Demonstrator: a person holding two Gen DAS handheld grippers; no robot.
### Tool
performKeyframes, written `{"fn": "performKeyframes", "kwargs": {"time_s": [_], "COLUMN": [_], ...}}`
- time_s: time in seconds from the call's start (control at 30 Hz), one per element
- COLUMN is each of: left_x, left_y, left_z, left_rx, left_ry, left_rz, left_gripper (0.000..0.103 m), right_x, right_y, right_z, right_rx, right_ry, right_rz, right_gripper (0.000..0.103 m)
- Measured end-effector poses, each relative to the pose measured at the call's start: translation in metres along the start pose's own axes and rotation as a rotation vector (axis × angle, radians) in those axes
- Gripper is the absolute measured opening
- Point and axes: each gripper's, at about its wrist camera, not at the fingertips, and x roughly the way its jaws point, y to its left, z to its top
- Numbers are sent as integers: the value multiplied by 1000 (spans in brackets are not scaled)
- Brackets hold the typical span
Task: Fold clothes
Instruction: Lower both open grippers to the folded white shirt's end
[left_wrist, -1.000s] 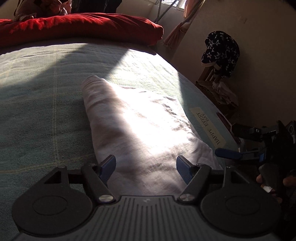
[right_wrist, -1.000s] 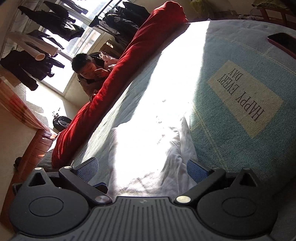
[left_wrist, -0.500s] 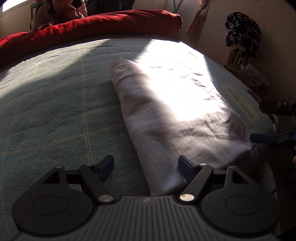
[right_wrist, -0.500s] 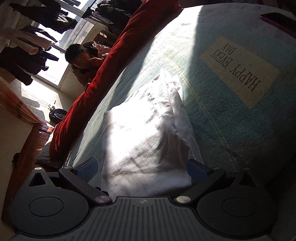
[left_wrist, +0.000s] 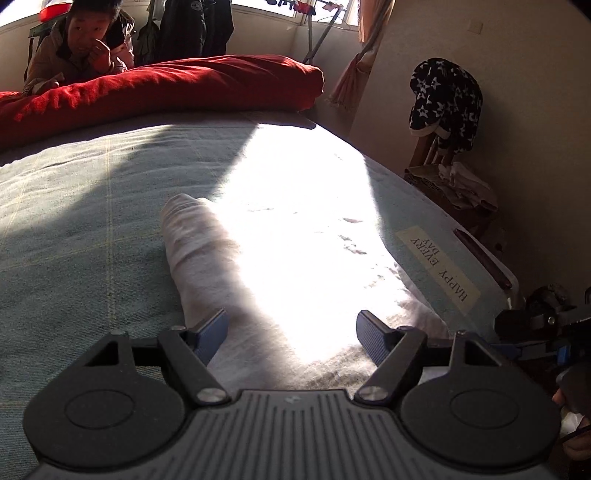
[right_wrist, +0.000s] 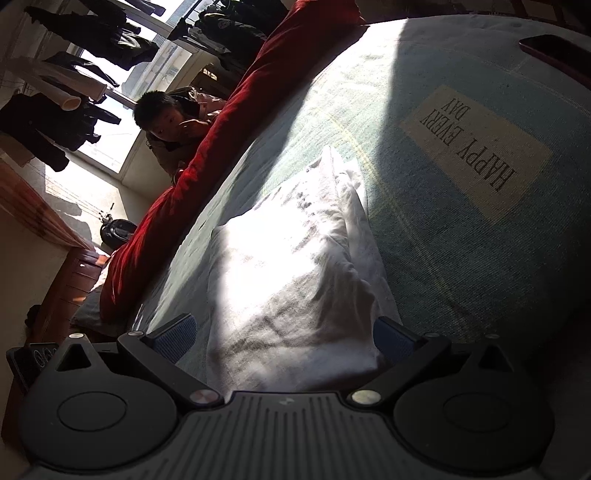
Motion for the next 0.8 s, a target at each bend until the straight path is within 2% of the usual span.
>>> {"fn": "performKeyframes", "kwargs": {"time_s": [0.13,0.23,0.37,0.43,0.5,0.6,0.8], "left_x": [43,46,38,48,66,93,78], "left_y": [17,21,19,27,38,49,50], "left_z": [5,9,32,46,53,51,70], "left_rx": [-53,-69,-10,-33,-65,-81,-74], "left_ry": [67,83,36,26,41,77,7], "left_rz": [4,-18,-9,-7,-10,31,-13], "left_gripper": [76,77,78,79,79,79,80], "right_x": [-3,0,9,15,21,28,31], "right_y": [10,13,15,19,26,31,26], "right_z": [3,6,10,12,14,16,15], "right_rx": [-71,-106,-146,-173,-203,-234,-262], "right_ry": [5,10,23,33,40,47,65], "right_rz": [41,53,77,98,110,111,112], "right_gripper": [103,103,103,103,103,103,103]}}
